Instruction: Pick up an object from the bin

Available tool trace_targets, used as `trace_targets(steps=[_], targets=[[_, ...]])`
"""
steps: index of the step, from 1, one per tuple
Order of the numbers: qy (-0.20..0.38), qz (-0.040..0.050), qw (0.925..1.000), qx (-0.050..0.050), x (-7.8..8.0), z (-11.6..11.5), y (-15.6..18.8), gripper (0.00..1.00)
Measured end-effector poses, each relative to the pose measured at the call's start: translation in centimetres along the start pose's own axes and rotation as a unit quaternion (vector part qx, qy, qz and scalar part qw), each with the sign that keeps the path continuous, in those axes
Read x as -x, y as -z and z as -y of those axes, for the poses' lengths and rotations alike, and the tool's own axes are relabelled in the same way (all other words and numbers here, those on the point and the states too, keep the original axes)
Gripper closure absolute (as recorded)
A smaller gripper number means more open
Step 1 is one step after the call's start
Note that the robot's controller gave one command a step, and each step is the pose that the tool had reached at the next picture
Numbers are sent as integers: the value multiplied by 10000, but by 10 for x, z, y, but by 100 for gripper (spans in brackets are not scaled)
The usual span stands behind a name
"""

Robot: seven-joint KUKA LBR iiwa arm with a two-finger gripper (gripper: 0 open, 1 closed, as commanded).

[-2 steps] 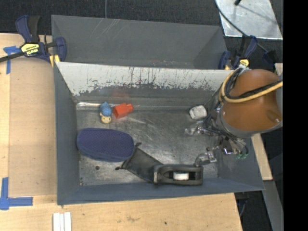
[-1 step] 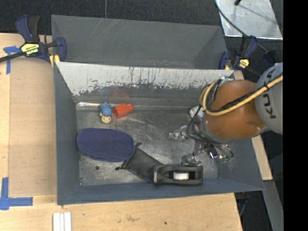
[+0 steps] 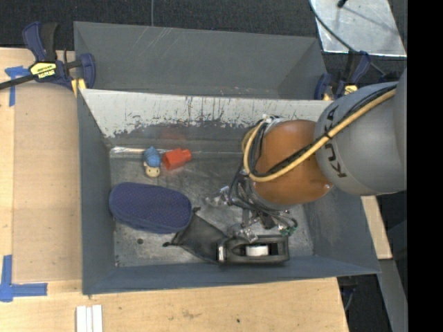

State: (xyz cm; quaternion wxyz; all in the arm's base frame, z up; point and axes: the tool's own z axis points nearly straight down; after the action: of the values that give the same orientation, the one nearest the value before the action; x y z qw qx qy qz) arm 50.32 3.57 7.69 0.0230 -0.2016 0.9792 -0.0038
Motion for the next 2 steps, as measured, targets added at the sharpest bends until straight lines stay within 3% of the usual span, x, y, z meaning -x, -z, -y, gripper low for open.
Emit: trace_targets(steps=[1,2], targets=[[-21,-60,10000,36,-2,-2,2,100],[12,-158,9999,59,-60,178,-2,100]])
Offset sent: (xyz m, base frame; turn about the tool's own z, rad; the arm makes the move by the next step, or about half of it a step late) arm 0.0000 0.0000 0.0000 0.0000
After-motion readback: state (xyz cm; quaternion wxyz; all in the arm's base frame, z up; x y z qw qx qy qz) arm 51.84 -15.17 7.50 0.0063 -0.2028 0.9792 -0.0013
